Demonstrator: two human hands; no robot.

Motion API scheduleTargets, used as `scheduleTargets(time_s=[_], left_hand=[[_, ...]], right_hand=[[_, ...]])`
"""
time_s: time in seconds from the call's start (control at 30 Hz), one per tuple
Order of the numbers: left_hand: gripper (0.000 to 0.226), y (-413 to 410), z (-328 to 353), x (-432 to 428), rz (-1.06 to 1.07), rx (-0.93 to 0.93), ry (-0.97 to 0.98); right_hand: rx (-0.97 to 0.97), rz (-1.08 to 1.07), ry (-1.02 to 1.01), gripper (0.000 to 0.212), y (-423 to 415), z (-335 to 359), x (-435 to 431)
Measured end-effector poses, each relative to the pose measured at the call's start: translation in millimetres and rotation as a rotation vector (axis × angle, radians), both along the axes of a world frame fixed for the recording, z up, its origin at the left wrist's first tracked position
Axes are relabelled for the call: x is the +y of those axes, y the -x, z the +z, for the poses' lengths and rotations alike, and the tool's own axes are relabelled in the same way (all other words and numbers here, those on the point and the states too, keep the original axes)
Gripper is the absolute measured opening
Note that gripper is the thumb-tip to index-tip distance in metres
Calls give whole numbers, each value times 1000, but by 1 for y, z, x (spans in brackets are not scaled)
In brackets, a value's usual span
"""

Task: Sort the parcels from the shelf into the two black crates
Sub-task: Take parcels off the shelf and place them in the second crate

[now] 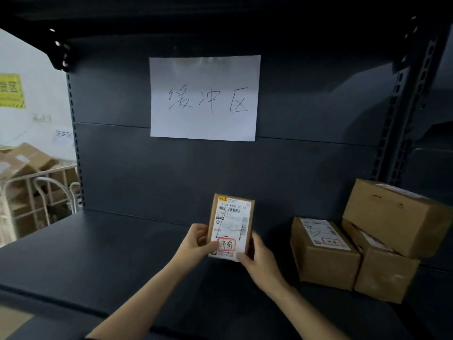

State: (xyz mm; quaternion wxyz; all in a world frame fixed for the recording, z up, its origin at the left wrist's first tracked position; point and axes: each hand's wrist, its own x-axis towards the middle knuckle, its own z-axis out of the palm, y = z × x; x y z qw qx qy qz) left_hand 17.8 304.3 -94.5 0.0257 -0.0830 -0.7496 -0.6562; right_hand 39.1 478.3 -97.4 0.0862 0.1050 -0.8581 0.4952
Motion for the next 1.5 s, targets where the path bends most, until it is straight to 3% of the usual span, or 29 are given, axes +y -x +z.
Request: scheduleTargets(time_s=[0.4,0.57,0.73,0.97,1.23,1.37,1.5], left_hand=[[68,5,-28,-6,117,37,324],[92,2,-25,-8,118,76,446],[107,-4,-17,-15,181,125,577],[98,-15,18,3,306,394,677],[73,-28,33,82,164,737,711],[68,-28,28,127,8,649,648],[64,-19,17,162,-83,368,556]], right_hand=[[-34,-78,-217,76,14,-31,-19],[-55,-102,-286,85,9,-26,-8],[-44,-114,-406,81,0,-15,9],[107,-179,-480,71,-20,16,45],[242,-403,-451,59,-47,37,116],[217,-477,-414,58,-62,36,146],[153,-492,-366,56,-72,30,163]])
